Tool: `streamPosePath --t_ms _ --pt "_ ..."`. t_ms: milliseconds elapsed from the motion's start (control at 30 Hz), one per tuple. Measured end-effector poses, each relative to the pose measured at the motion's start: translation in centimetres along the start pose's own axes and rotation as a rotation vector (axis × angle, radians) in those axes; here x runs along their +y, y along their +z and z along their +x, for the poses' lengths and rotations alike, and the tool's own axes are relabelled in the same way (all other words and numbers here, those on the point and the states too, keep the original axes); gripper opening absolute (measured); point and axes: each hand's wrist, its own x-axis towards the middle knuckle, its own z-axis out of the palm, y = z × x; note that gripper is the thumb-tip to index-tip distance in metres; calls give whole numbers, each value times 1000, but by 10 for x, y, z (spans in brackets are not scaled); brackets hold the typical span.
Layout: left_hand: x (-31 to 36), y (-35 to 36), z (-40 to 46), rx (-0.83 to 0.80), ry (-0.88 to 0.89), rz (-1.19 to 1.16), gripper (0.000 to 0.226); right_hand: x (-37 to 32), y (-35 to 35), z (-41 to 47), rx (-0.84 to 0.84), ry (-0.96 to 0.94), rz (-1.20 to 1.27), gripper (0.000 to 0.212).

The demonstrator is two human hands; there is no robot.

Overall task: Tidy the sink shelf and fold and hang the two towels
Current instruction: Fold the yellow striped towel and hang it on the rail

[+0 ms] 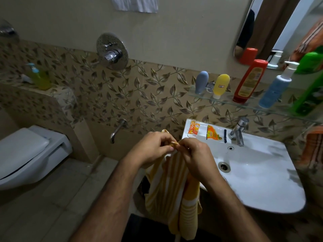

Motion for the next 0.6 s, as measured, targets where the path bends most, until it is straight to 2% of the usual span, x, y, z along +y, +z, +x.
streamPosePath --t_ms 133,200,267,367,400,467,533,600 --pt "10 -1 -1 157 -1 75 14 2 -3 0 -68 262 306 10" --pt "15 -5 -2 215 5 87 14 7 -2 -3 -212 391 481 14" --pt "19 -11 -3 254 -3 106 14 17 1 -7 -369 471 552 17" --pt "23 -20 -4 290 -9 117 15 30 7 -14 -480 537 693 31" --pt "24 -22 -4 294 -10 126 15 32 9 -16 -479 548 718 34" --pt "25 -25 -5 306 -12 147 16 32 10 -19 -397 546 722 24" --pt "24 -29 -4 334 -23 163 16 31 10 -21 -203 517 693 6" --pt "22 -33 -4 359 -41 184 17 31 10 -23 -61 458 595 3"
